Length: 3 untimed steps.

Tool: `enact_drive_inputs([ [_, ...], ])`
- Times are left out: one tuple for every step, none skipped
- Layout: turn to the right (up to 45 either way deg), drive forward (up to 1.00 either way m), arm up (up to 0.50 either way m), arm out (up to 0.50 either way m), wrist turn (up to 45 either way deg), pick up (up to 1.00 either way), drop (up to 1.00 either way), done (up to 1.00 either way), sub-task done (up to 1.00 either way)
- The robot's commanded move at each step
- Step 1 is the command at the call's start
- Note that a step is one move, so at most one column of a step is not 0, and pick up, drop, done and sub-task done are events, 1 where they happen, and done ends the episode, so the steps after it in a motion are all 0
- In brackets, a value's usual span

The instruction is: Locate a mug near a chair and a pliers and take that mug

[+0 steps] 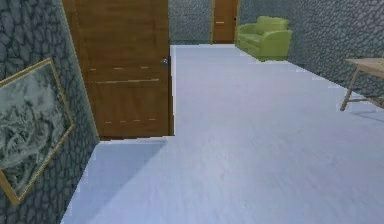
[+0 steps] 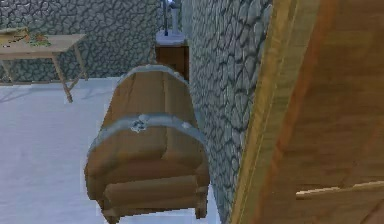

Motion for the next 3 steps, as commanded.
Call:
enact_drive_inputs([
  [-45.0, 0.0, 0.0, 0.0, 0.0, 0.0, 0.0, 0.0, 0.0],
  [-12.0, 0.0, 0.0, 0.0, 0.0, 0.0, 0.0, 0.0, 0.0],
  [0.0, 0.1, 0.0, 0.0, 0.0, 0.0, 0.0, 0.0, 0.0],
])
